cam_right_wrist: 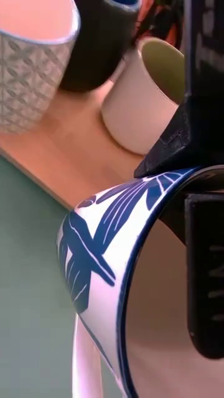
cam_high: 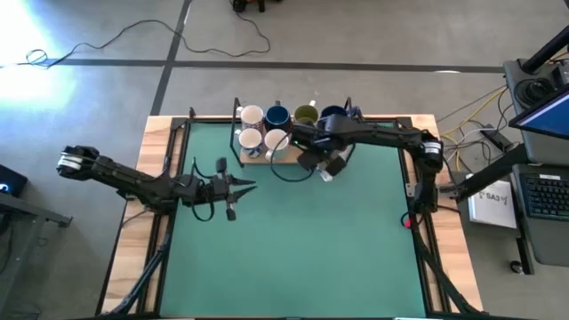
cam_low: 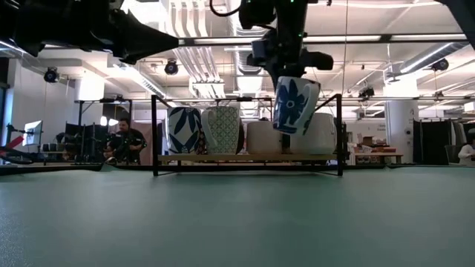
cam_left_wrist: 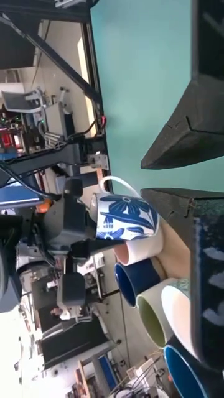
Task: Place coffee mugs
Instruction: Put the blue pattern mug on the shelf
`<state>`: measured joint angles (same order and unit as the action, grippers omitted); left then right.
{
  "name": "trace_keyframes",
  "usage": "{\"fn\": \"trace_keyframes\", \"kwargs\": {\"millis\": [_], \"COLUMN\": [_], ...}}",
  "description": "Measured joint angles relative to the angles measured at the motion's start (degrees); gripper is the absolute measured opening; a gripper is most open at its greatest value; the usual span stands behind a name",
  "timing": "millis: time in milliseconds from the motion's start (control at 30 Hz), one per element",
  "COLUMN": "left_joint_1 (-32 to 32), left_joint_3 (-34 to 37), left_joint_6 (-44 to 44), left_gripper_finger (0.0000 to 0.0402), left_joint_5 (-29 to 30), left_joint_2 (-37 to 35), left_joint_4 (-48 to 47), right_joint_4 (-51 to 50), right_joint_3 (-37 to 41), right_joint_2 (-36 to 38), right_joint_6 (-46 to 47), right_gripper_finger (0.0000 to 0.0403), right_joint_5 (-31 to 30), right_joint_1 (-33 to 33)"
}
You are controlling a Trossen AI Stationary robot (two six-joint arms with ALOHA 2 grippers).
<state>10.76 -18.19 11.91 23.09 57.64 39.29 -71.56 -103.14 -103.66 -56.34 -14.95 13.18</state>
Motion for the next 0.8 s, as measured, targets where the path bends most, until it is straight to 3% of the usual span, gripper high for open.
{"fn": "trace_keyframes", "kwargs": {"millis": [333,567,800], "left_joint_1": [0.1,0.1,0.1], "left_joint_3": [-0.4,-0.4,-0.4], "left_joint_6": [-1.7,-2.5,-2.4], "left_gripper_finger": [0.0042,0.0042,0.0042], "left_joint_5": [-3.5,-5.0,-5.0], "left_joint_2": [0.3,-1.0,-1.1], "left_joint_4": [-0.9,-2.6,-3.0], "right_joint_4": [1.2,2.2,5.7], "right_joint_3": [-4.7,-6.2,-6.3], "right_joint_2": [-3.3,-4.1,-5.0], "right_joint_6": [-7.4,-7.4,-10.2], "right_gripper_finger": [0.0013,0.0013,0.0013], "right_joint_5": [3.2,7.9,7.6], "right_joint_1": [5.8,5.9,6.2]}}
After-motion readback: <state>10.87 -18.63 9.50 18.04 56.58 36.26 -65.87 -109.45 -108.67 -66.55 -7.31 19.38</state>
